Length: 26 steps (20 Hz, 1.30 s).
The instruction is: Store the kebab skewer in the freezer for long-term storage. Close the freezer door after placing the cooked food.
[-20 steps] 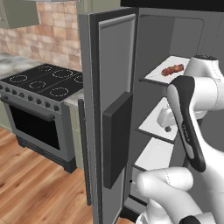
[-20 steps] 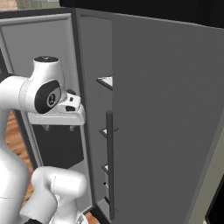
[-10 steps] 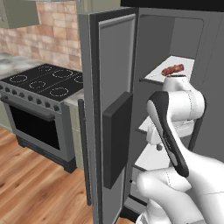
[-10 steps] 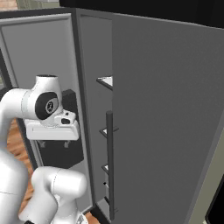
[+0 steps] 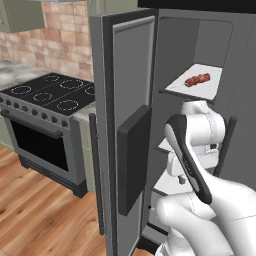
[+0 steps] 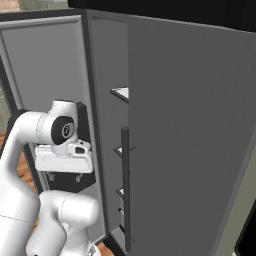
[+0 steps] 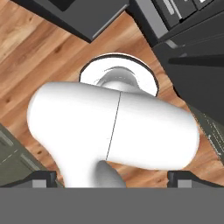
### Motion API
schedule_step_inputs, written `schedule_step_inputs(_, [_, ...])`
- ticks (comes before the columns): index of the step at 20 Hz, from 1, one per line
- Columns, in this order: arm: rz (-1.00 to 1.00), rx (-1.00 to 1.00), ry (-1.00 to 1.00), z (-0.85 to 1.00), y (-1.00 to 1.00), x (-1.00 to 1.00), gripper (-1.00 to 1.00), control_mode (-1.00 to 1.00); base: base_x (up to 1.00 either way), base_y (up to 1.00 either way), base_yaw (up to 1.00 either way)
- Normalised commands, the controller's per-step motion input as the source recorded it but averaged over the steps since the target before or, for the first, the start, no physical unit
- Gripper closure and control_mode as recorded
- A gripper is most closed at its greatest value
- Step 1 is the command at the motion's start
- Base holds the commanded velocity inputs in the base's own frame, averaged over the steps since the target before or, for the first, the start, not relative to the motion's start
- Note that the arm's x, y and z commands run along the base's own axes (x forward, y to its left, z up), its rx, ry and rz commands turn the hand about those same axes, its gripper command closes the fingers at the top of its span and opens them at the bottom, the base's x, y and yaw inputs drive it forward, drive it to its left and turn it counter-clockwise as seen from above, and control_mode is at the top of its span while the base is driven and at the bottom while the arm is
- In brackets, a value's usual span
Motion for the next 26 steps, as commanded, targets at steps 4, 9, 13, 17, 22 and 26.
schedule_step_inputs(4, [0.0,0.0,0.11,-0.24,0.0,0.0,-1.0,-1.0,0.0,0.0,0.0])
schedule_step_inputs(9, [0.0,0.0,0.01,-0.01,0.0,0.0,-1.0,-1.0,0.0,0.0,0.0])
schedule_step_inputs(13, [0.0,0.0,0.0,0.0,0.0,0.0,-1.0,-1.0,0.0,0.0,0.0])
schedule_step_inputs(17, [0.0,0.0,0.0,0.0,0.0,0.0,-1.0,-1.0,0.0,0.0,0.0])
schedule_step_inputs(22, [0.0,0.0,0.0,0.0,0.0,0.0,-1.0,1.0,-0.13,0.01,-0.05])
schedule_step_inputs(26, [0.0,0.0,0.0,0.0,0.0,0.0,-1.0,1.0,-0.58,0.08,-0.3])
